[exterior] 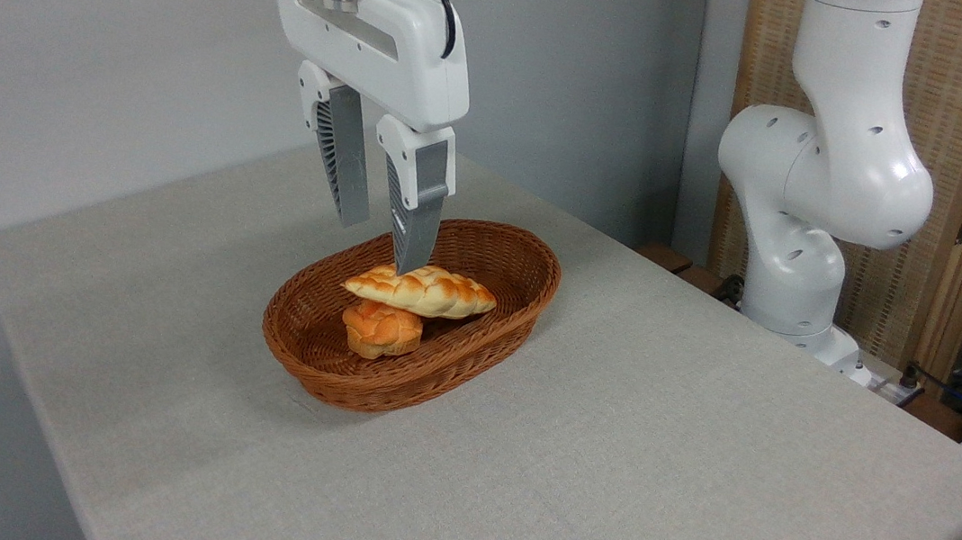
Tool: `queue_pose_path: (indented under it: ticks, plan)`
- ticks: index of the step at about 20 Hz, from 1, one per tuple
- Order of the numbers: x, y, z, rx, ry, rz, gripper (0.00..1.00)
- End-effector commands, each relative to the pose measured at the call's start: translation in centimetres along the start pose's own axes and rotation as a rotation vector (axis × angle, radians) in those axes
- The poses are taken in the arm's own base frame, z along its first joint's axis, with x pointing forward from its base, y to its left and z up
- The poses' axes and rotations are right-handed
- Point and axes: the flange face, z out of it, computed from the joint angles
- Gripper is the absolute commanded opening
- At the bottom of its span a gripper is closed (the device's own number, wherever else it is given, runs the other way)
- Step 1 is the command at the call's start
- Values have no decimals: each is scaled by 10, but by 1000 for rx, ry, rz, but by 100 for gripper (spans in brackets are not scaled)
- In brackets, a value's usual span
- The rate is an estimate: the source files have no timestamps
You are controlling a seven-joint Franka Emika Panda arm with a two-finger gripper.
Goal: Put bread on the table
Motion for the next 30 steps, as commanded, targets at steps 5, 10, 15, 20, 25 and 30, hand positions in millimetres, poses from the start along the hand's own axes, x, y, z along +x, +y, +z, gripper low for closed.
queue_pose_path:
  ticks: [5,10,15,20,25,30]
  plan:
    - [-7,3,-2,-22,-4,-5,100]
    - [-12,-2,-3,-29,4,-19,100]
    - [-11,0,-4,-28,5,-18,100]
    - [-7,6,-2,-37,6,-12,100]
    - [7,19,13,-74,26,13,100]
    - [21,45,39,-75,26,57,100]
